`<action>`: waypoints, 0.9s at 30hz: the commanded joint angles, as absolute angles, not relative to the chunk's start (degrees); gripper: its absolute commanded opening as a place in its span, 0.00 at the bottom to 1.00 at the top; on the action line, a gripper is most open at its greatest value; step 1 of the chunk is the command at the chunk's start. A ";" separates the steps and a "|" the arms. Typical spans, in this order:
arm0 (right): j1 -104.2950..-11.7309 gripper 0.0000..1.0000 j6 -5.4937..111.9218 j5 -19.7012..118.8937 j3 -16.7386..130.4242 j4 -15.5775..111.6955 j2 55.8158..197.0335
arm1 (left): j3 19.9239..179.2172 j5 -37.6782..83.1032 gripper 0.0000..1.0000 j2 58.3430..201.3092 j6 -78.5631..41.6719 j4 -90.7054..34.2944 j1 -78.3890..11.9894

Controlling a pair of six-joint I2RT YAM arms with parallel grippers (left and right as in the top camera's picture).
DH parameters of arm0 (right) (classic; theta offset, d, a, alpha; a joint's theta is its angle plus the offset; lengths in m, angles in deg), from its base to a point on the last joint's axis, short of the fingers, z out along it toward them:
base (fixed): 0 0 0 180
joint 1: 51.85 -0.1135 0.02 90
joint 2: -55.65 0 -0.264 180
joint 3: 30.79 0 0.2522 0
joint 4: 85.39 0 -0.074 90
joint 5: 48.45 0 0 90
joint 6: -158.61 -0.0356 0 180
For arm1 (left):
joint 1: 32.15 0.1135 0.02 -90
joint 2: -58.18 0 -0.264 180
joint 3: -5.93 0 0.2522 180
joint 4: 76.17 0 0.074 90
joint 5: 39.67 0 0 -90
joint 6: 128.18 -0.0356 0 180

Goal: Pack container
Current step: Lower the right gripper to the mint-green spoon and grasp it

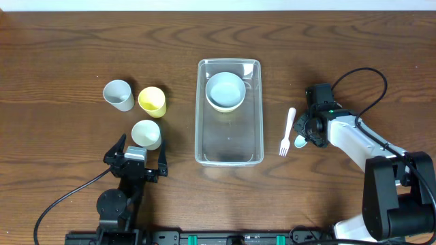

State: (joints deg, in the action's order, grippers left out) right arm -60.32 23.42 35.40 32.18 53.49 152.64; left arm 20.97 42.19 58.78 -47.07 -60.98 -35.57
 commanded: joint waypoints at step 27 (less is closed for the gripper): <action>-60.19 0.01 46.26 44.47 43.24 47.79 149.54 | 19.92 41.77 0.98 58.52 -47.37 -59.03 -35.27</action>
State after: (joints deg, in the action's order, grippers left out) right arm -60.32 41.96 41.65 40.85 48.40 152.16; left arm 20.97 42.19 58.78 -47.05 -60.98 -35.57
